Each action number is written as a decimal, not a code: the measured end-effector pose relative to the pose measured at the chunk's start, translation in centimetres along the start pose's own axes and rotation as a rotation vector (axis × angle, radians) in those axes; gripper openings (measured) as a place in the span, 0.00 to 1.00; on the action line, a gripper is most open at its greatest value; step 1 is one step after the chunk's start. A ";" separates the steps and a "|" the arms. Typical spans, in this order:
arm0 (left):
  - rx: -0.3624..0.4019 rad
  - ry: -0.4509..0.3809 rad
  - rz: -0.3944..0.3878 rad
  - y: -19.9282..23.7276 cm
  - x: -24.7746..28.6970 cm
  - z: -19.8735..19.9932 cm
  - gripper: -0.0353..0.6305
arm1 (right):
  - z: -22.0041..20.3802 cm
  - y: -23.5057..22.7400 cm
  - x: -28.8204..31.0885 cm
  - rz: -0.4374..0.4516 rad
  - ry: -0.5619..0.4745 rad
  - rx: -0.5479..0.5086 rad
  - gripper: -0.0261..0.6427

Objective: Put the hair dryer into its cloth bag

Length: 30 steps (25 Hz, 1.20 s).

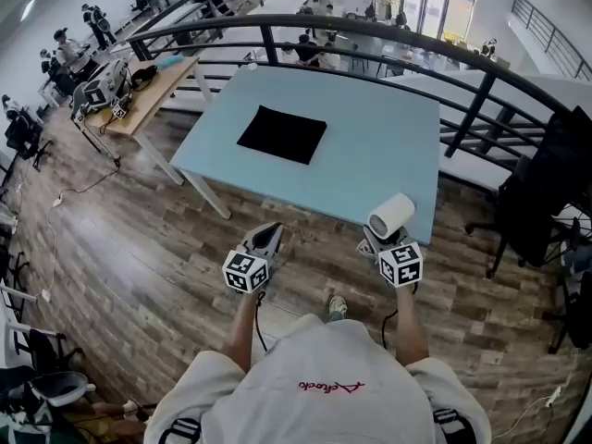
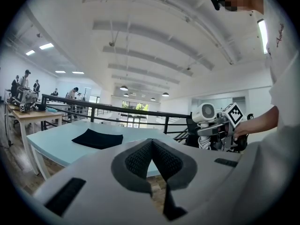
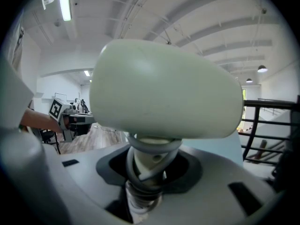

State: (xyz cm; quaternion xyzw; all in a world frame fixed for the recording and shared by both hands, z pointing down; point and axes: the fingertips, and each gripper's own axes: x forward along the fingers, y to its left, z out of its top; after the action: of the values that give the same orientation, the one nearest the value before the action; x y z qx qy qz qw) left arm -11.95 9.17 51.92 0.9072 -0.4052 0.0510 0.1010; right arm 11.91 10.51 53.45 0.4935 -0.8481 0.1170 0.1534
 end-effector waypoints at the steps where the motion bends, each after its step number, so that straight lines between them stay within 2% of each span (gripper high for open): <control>1: -0.001 0.000 0.001 0.2 0.8 0.1 0.06 | 0.1 -0.7 0.5 0.001 0.000 0.000 0.28; 13: -0.010 -0.006 0.040 4.1 9.2 1.6 0.06 | 1.7 -8.4 6.5 0.017 0.007 0.008 0.28; 22: -0.010 -0.003 0.063 6.1 12.6 2.1 0.06 | 2.3 -10.8 10.1 0.041 0.011 -0.005 0.28; 30: -0.013 0.005 0.070 5.5 14.8 1.9 0.06 | 1.9 -12.7 11.1 0.064 0.014 0.009 0.28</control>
State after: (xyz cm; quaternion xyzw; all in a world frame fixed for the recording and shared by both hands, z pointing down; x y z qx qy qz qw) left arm -6.21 -5.58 53.44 0.8916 -0.4369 0.0541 0.1058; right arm 17.55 -5.21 56.43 0.4659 -0.8619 0.1290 0.1532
